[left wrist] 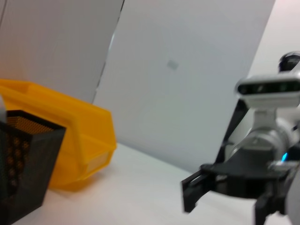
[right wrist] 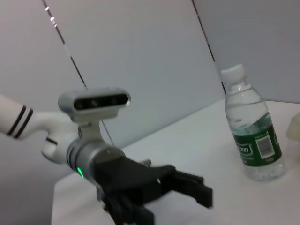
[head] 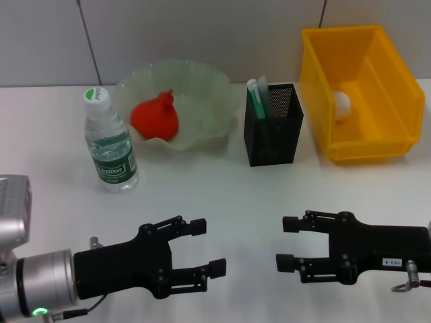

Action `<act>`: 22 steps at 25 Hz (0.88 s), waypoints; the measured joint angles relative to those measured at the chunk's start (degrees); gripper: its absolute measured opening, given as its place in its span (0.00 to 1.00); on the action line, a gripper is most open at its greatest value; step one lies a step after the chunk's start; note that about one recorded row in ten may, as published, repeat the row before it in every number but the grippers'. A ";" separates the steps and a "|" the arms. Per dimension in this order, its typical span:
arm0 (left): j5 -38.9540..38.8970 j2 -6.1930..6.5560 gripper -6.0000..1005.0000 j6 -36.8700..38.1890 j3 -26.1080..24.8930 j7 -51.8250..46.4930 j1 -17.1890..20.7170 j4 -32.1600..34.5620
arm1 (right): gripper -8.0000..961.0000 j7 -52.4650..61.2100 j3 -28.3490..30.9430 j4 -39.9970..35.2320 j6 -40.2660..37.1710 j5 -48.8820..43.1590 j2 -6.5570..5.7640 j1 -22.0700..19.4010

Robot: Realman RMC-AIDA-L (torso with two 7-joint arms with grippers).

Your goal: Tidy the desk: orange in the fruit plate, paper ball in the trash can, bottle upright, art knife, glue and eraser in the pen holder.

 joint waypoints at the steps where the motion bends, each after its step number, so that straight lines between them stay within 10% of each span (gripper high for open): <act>1: 0.02 0.06 0.87 0.74 -0.10 -0.36 0.09 -0.07 | 0.83 -0.61 0.14 0.06 0.21 -0.37 -0.09 -0.11; 22: 4.56 0.62 0.87 2.00 -1.57 -0.19 -1.85 -2.50 | 0.83 -4.35 0.55 0.85 4.14 -0.90 -0.27 1.26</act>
